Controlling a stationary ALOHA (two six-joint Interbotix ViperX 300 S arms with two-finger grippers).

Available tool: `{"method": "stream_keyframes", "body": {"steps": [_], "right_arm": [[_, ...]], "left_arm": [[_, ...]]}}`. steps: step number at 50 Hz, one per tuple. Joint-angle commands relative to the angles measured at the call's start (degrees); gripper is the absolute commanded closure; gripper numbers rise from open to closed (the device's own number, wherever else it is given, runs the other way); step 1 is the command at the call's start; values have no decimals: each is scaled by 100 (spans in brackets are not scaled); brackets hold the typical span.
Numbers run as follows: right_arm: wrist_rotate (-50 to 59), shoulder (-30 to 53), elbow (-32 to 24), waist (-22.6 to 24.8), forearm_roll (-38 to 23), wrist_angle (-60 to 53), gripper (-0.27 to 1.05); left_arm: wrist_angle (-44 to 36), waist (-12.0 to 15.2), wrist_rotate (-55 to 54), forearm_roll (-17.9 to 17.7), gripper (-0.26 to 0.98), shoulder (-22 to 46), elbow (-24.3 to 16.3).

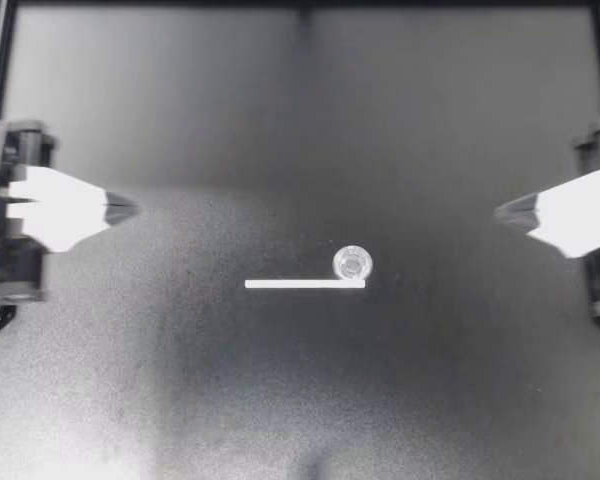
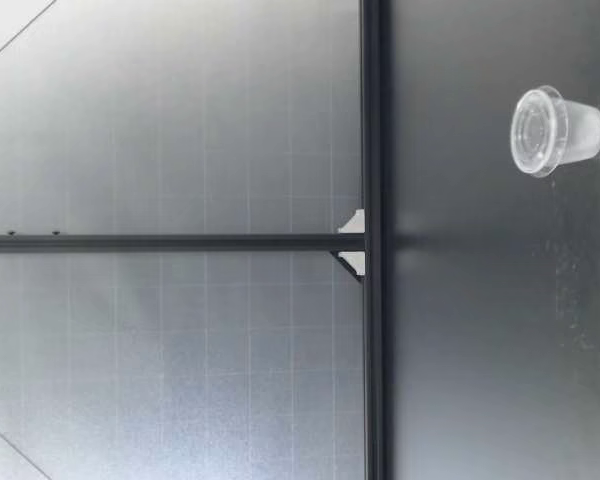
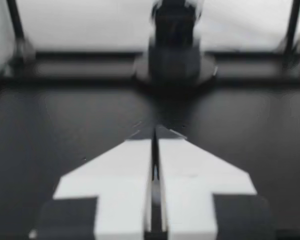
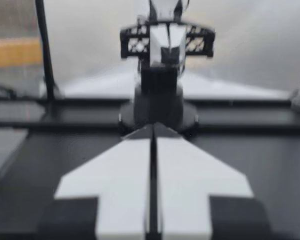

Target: Pick up the plastic cup and open its lid.

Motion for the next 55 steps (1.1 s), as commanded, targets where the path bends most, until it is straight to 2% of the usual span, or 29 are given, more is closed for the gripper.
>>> {"method": "stream_keyframes", "body": {"steps": [1,14,22,30,36,41,55], "right_arm": [[9,475,-211,-9,0,-53,95],[62,1661,-475,-123,26,-9,95],[62,2250,-606,-132,26,0,95],[62,2769,-738,-132,26,70,95],[62,3129,-861,-132,26,176,95],[62,3445,-984,-141,26,308,95],[26,4148,-1327,-308,26,738,95]], "left_arm": [[-70,70,18,-9,92,483,-132],[-70,88,35,-18,91,2030,-747],[-132,88,88,0,83,2777,-1090],[-369,88,62,18,62,3533,-1345],[-378,62,9,18,31,4087,-1696],[-378,-9,9,18,12,4482,-1978],[-519,-70,18,18,12,5353,-2470]]}}
